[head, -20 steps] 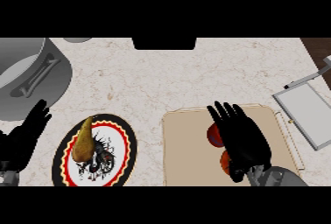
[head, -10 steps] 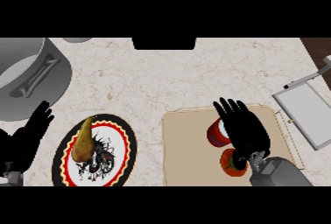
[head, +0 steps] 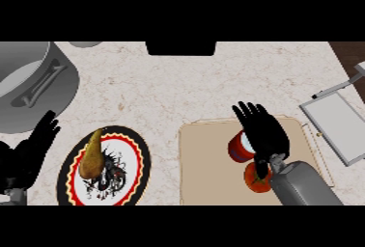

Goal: Pick the can from the tray and place it in the tiered shelf

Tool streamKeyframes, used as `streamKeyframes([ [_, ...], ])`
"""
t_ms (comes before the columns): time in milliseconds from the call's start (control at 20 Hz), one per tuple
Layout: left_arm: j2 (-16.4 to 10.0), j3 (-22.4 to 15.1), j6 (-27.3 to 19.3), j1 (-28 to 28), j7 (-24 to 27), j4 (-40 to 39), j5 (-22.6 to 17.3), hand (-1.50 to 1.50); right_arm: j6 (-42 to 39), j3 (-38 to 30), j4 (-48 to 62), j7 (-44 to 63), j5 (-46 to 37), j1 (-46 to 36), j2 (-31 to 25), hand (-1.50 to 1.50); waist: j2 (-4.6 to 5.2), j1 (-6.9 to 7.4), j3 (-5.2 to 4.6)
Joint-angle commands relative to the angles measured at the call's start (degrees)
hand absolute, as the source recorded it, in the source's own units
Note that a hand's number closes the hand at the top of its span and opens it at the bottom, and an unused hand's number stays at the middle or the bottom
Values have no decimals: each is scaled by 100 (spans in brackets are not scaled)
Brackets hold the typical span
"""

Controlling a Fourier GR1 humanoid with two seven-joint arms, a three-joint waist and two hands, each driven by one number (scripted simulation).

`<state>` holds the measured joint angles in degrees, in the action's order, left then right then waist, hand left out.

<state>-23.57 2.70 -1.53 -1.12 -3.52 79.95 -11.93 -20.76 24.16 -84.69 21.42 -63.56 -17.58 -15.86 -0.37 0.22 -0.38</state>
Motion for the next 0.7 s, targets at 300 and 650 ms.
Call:
streamKeyframes([
  [300, 41, 245, 179, -307, -282, 563, 121, 0, 177, -504, 755, -488, -85, -39, 202, 150, 35, 30, 41],
  [650, 361, 144, 71, 58, -183, 117, 387, 0, 637, -142, 870, -775, -608, 143, 261, 150, 38, -3, 39],
])
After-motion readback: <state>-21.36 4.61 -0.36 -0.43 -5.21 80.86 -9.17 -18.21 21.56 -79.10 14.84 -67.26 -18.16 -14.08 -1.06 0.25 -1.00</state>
